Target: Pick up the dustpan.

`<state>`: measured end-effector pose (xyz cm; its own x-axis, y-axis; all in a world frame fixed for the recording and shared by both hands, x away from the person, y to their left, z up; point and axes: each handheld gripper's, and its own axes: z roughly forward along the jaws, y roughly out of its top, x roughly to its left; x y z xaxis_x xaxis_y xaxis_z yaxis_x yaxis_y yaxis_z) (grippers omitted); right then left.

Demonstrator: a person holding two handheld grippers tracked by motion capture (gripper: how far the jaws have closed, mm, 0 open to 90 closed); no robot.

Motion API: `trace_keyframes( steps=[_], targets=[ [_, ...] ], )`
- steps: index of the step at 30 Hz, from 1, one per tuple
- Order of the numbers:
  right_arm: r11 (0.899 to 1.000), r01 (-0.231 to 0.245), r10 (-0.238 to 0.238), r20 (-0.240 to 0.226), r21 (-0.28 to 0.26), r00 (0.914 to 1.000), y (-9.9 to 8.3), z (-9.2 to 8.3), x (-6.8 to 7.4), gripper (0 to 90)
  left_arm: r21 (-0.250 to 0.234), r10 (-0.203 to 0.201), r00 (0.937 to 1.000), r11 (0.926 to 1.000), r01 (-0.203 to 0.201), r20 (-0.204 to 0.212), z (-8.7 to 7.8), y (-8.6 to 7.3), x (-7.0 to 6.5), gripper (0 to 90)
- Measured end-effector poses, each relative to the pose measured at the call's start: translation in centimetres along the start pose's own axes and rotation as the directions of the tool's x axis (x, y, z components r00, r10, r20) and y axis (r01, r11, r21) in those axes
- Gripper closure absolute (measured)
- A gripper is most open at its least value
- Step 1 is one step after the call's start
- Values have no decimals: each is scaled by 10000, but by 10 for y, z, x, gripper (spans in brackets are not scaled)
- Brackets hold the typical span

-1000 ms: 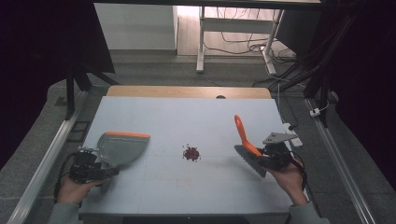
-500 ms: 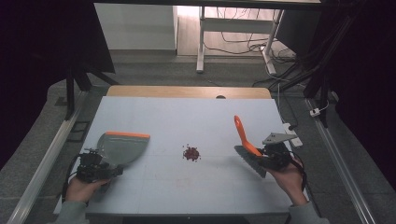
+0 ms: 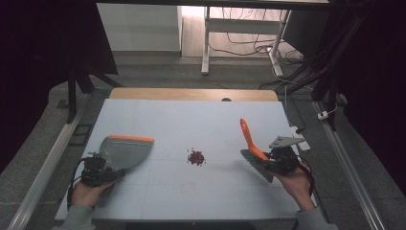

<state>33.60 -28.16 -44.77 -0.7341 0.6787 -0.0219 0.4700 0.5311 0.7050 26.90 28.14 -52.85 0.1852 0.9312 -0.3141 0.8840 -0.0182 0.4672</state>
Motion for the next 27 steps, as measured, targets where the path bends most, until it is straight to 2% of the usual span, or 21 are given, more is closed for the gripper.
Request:
trace_keyframes(
  steps=[4,16,27],
  targets=[
    [10000,-5,5,-4,9,10000,0,0,-1,704,-53,16,10000,10000,-17,-98,-1,-1,1,609],
    [10000,-21,21,23,-5,10000,-1,-1,-1,704,-483,267,9996,9985,-271,-86,-5,-4,5,615],
    [9999,-29,30,49,-148,10000,0,-3,-1,704,-1164,801,9962,9903,-755,347,-12,-5,8,616]
  ],
)
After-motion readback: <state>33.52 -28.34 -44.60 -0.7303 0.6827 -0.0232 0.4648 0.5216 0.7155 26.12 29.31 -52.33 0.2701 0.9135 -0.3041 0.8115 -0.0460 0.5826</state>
